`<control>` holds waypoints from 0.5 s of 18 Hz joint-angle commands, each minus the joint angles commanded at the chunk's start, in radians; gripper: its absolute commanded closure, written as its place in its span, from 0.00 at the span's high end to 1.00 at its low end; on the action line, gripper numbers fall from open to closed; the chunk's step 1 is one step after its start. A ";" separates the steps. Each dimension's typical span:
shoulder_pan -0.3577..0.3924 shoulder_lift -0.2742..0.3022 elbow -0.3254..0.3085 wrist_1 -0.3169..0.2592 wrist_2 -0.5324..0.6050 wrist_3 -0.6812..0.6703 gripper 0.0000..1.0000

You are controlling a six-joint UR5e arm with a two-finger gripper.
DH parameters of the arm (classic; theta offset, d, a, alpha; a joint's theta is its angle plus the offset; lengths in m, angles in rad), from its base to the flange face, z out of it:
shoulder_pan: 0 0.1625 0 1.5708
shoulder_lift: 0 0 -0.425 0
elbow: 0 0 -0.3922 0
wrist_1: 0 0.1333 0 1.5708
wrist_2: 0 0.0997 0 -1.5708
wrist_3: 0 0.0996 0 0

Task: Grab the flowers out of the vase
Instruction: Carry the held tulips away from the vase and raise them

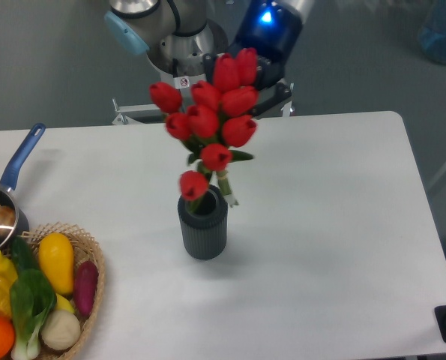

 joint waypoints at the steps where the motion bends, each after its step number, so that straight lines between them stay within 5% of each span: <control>1: 0.026 -0.006 -0.005 0.000 0.008 0.022 0.04; 9: 0.103 -0.204 0.012 0.008 0.219 0.316 0.06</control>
